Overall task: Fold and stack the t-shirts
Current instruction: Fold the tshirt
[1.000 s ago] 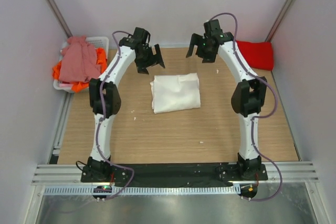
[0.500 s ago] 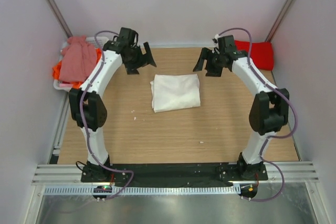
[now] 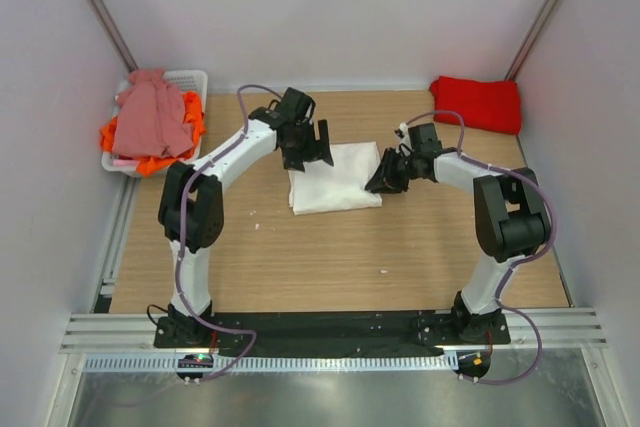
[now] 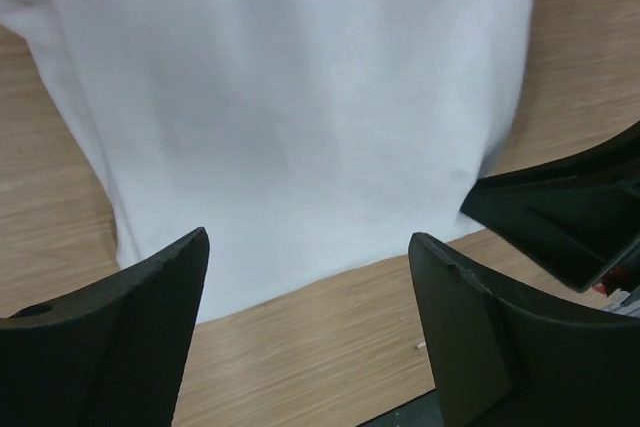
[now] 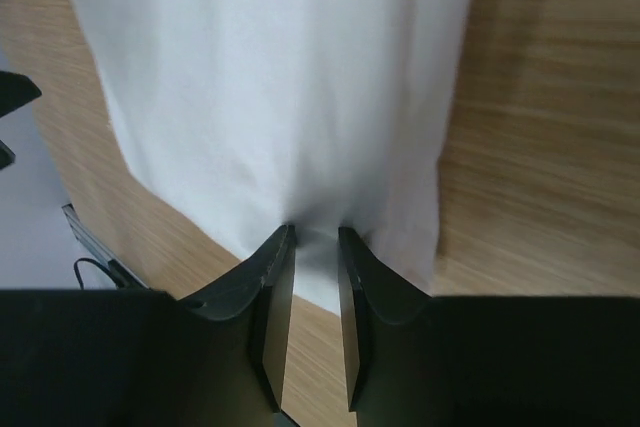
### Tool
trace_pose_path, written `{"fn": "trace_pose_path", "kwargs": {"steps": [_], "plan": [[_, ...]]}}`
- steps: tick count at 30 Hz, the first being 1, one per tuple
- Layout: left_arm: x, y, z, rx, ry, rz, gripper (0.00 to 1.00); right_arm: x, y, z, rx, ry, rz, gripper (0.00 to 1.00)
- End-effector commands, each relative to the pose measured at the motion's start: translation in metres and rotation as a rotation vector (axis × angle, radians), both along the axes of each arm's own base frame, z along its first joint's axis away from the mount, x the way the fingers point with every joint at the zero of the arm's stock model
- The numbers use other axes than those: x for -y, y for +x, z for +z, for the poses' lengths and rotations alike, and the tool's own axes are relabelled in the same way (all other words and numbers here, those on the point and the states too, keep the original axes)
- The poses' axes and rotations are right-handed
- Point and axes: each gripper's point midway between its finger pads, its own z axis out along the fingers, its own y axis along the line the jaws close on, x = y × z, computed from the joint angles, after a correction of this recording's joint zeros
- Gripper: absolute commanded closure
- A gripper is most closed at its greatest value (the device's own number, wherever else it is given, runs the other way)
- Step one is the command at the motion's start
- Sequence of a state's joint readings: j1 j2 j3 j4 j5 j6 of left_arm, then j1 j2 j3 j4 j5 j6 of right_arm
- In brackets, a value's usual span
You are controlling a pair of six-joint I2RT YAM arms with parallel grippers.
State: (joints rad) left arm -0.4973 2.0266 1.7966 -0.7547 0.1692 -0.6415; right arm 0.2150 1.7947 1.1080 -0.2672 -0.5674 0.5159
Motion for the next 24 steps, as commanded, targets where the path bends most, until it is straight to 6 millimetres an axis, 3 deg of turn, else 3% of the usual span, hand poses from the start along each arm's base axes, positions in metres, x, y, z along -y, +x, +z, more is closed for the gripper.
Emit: {"fn": "trace_pose_path", "kwargs": {"steps": [1,2,3,6,8,11,12,13,14,17,21,24], "plan": [[0.0,-0.02,-0.019,-0.008,0.013,0.021,0.2,0.022,-0.01,-0.03,-0.029,-0.078,-0.064,0.7],[-0.003,-0.027,-0.027,-0.025,0.019,0.026,0.21,0.025,-0.015,-0.037,-0.041,-0.09,-0.07,0.71],[-0.014,-0.045,-0.051,-0.078,0.05,0.038,0.22,0.029,-0.026,-0.049,-0.072,-0.105,-0.071,0.71],[-0.025,-0.066,-0.067,-0.086,0.093,0.04,0.24,0.03,-0.036,-0.063,-0.107,-0.11,-0.056,0.73],[-0.03,-0.072,-0.062,-0.06,0.127,0.041,0.24,0.032,-0.037,-0.06,-0.105,-0.124,-0.052,0.73],[-0.036,-0.074,-0.041,-0.005,0.197,0.037,0.23,0.035,-0.033,-0.036,-0.069,-0.153,-0.053,0.71],[-0.032,-0.068,-0.024,0.036,0.196,0.036,0.23,0.036,-0.022,-0.013,-0.01,-0.163,-0.063,0.7],[-0.034,-0.072,-0.017,0.034,0.226,0.021,0.23,0.038,-0.026,-0.004,-0.017,-0.187,-0.066,0.69],[-0.027,-0.065,0.004,0.092,0.232,0.019,0.23,0.042,-0.017,0.011,0.025,-0.215,-0.087,0.69],[-0.016,-0.066,0.031,0.132,0.253,-0.007,0.22,0.039,-0.015,0.053,0.099,-0.207,-0.1,0.68],[-0.007,-0.065,0.047,0.157,0.208,-0.008,0.23,0.011,-0.02,0.09,0.138,-0.058,-0.053,0.68],[-0.009,-0.066,0.051,0.171,0.199,-0.001,0.23,-0.017,-0.02,0.097,0.149,0.047,0.01,0.71]]}}
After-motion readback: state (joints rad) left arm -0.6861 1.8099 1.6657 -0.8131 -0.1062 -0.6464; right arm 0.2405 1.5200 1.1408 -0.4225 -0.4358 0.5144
